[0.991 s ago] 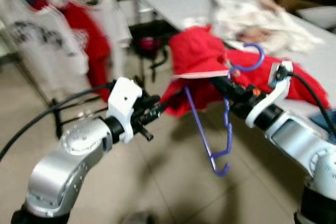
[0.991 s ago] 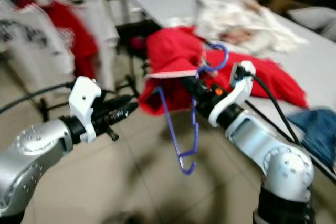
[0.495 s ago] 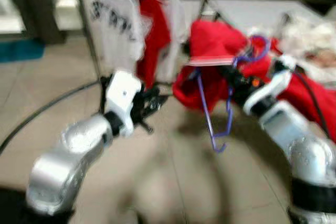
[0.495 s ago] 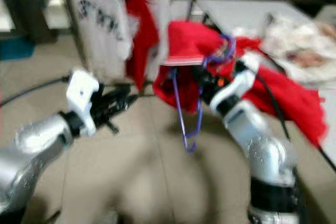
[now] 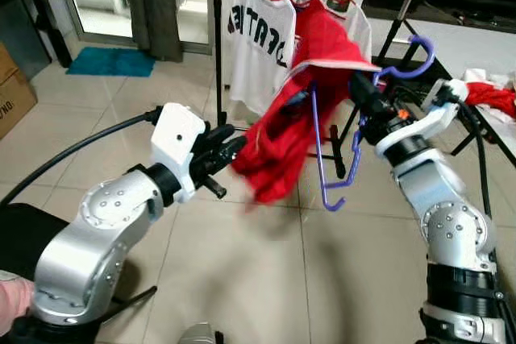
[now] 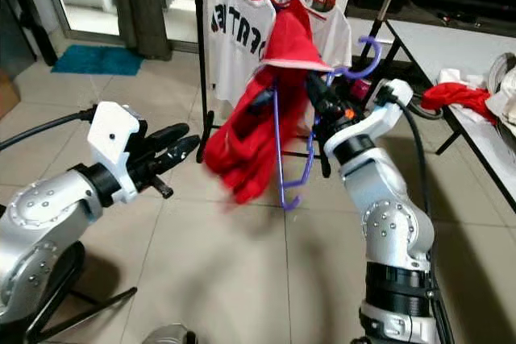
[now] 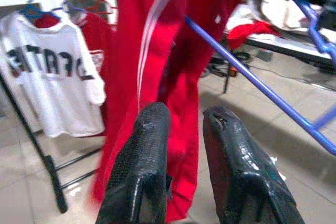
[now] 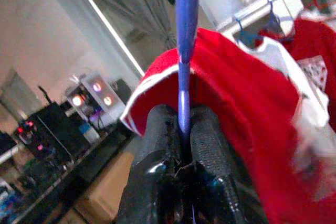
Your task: Hang hanger
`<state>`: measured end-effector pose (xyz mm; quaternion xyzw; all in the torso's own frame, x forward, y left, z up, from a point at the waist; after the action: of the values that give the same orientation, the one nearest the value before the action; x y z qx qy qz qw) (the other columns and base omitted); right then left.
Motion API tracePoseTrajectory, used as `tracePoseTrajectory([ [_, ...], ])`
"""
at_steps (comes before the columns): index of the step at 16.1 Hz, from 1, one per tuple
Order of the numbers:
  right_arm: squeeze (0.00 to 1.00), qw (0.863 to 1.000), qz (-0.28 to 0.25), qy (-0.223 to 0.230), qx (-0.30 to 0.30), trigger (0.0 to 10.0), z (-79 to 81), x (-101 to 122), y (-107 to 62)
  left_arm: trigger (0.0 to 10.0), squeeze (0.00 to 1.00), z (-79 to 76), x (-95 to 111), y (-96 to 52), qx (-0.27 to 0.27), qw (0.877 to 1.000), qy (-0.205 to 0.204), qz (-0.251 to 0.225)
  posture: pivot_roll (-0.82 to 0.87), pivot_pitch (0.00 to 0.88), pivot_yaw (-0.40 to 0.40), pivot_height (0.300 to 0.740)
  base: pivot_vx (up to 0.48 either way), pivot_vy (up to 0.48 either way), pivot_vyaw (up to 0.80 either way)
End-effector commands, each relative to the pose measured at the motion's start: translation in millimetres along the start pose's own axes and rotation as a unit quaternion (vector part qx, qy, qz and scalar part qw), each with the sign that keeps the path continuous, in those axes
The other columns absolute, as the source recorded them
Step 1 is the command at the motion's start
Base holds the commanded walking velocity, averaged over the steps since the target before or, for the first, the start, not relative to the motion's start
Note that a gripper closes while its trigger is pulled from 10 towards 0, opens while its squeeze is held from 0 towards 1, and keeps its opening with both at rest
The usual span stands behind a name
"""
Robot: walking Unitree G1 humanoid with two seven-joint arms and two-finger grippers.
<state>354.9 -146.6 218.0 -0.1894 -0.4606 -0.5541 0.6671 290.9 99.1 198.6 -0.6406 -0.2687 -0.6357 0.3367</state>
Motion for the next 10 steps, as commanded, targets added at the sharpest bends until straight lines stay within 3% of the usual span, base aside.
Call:
tracePoseTrajectory([
  [1, 0.0, 0.999, -0.037, -0.025, 0.01, 10.0, 1.0, 19.4, 2.8, 10.0, 0.0, -0.2, -0.2, 0.9, -0.003, 1.0, 0.005, 0.0, 0.03, 0.0, -0.072, 0.74, 0.0, 0.0, 0.0],
  [2, 0.0, 0.999, -0.037, -0.025, 0.01, 10.0, 1.0, 19.4, 2.8, 10.0, 0.0, -0.2, -0.2, 0.9, -0.003, 1.0, 0.005, 0.0, 0.03, 0.0, -0.072, 0.74, 0.0, 0.0, 0.0],
  [4, 0.0, 0.996, -0.009, -0.084, 0.014, 10.0, -0.4, 12.6, 5.4, 10.0, 0.0, 10.1, -5.9, -1.7, 0.014, 0.999, 0.032, 0.018, 0.03, 0.0, -0.073, 0.74, 0.0, 0.0, 0.0],
  [6, 0.0, 0.994, 0.0, -0.112, 0.016, 10.0, -1.8, 12.2, 5.2, 10.0, 0.0, 16.5, -5.4, -1.3, 0.03, 0.999, 0.038, 0.018, 0.03, 0.0, -0.069, 0.74, 0.0, 0.0, 0.0],
  [9, 0.0, 0.977, 0.037, -0.202, 0.048, 10.0, 4.6, 5.6, 2.6, 10.0, 0.0, 42.6, -3.3, 6.9, 0.096, 0.993, 0.059, 0.017, 0.02, 0.0, -0.066, 0.74, 0.0, 0.0, 0.0],
  [10, 0.0, 0.974, 0.041, -0.214, 0.057, 10.0, 7.6, 3.9, 1.4, 10.0, 1.0, 48.1, -1.7, 8.2, 0.106, 0.992, 0.068, 0.016, 0.01, 0.0, -0.061, 0.74, 0.0, 0.0, 0.0],
])
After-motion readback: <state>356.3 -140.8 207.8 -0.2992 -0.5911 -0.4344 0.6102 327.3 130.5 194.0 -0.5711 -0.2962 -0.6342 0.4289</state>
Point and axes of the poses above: a point about 5 cm out from each wrist's last joint towards the gripper, its own y axis pointing out of the wrist towards the gripper, its own x axis along the axis of the wrist's last joint, z = x × y, the point moved 5 cm from there along y, pointing out of the wrist towards the gripper, and after that the axes turned 5 degrees about -y, right-handed, at the moved point
